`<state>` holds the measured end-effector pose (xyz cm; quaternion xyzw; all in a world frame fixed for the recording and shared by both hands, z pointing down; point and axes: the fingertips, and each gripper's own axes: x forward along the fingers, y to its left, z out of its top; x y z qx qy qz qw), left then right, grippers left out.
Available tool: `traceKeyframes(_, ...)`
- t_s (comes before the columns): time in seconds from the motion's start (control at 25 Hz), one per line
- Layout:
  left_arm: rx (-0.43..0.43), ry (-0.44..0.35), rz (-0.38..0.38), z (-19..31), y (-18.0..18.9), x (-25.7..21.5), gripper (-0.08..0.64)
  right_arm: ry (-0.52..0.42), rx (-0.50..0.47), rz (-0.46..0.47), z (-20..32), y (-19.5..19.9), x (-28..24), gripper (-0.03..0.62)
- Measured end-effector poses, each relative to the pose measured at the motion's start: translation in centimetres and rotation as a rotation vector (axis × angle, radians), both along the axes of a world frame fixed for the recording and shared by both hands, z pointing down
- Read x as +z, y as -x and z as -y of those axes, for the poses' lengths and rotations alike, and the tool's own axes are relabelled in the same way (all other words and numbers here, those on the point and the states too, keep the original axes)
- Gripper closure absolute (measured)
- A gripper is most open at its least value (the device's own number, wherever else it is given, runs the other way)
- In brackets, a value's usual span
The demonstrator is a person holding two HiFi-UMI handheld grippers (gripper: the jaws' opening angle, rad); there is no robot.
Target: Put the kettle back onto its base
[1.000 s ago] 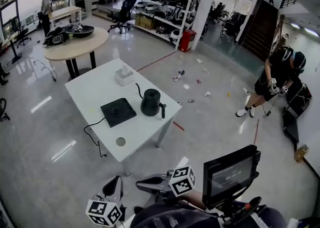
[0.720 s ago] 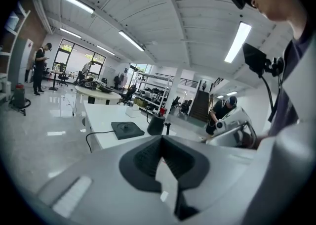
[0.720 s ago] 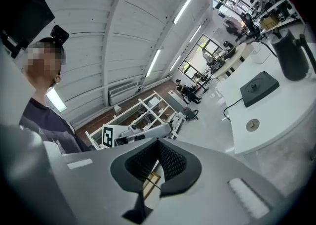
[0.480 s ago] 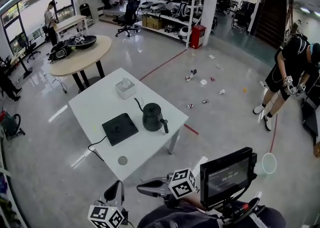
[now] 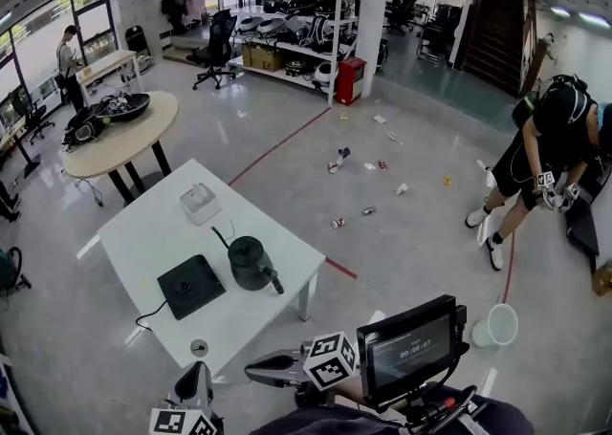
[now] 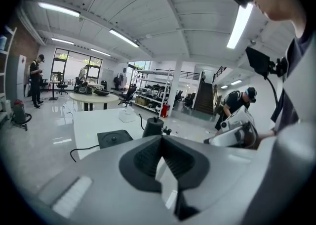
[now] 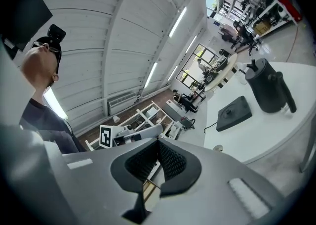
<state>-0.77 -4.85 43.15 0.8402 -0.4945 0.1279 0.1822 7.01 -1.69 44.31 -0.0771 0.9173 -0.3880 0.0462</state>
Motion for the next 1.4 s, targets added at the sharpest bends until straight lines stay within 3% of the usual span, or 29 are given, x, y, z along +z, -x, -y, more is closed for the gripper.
traceKeyframes(0.44,0.07,-0.024,-0.089,4.3,0.7,1.1,0.56,-0.035,0.106,-0.086,3.3,0.0,-0.4,0.591)
traceKeyframes(0.56,0.097,-0.04,-0.112,5.9,2.7,0.8,0.56,-0.036,0.149,-0.098,4.1,2.2,-0.8,0.591)
traceKeyframes(0.8,0.125,-0.086,-0.142,8.7,9.2,-0.6,0.56,-0.086,0.13,-0.146,5.2,9.8,-1.5,0.591)
traceKeyframes(1.0,0.13,-0.087,-0.167,9.8,13.4,-0.8,0.56,-0.08,0.159,-0.163,6.3,13.7,-1.6,0.591)
traceKeyframes(1.2,0.171,-0.09,-0.162,9.4,15.6,-0.3,0.56,-0.076,0.201,-0.187,6.8,15.8,-0.6,0.591)
traceKeyframes(1.4,0.196,-0.122,-0.18,11.1,15.9,-1.1,0.56,-0.152,0.246,-0.253,10.0,14.9,-1.6,0.591)
